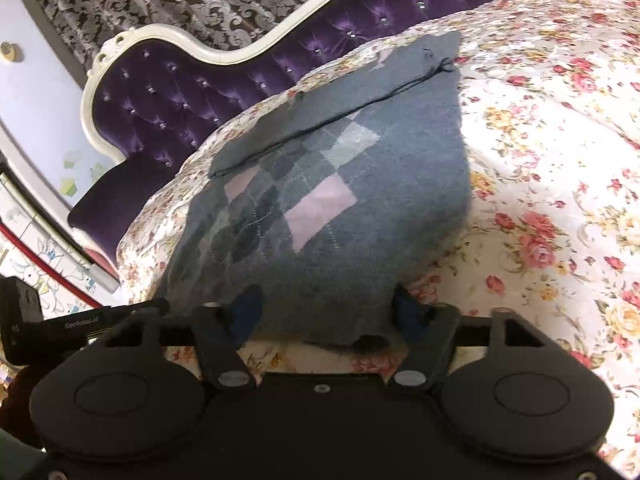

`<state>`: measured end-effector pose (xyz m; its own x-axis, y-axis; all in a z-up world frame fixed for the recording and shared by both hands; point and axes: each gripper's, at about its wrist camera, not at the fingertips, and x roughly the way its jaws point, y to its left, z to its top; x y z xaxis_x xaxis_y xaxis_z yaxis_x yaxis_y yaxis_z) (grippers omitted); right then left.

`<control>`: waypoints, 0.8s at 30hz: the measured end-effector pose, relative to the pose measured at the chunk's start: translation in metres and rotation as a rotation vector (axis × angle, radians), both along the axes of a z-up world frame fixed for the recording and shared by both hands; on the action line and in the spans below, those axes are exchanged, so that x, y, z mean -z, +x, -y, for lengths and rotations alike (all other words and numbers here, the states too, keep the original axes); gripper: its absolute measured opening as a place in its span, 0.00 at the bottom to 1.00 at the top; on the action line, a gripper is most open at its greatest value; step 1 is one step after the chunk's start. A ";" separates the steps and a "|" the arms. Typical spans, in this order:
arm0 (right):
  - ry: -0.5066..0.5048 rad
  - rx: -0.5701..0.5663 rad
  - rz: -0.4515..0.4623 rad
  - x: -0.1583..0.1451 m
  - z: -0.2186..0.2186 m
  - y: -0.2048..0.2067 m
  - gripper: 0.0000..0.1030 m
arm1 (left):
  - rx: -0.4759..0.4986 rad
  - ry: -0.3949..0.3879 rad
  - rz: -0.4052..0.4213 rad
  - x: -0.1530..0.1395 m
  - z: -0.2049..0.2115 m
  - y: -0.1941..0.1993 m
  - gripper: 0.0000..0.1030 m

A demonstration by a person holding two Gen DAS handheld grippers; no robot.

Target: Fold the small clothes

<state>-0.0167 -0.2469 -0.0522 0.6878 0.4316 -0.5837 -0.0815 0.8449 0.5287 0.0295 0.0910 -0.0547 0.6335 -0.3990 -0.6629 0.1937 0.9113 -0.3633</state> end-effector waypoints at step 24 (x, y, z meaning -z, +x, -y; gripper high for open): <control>0.081 0.043 0.084 -0.037 0.013 0.011 0.13 | -0.044 -0.124 0.135 -0.048 -0.018 0.016 0.04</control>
<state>-0.0059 -0.2597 -0.0153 0.7517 0.4439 -0.4877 -0.0930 0.8035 0.5880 0.0456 0.1086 -0.0065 0.7320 -0.4421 -0.5184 0.2093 0.8700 -0.4464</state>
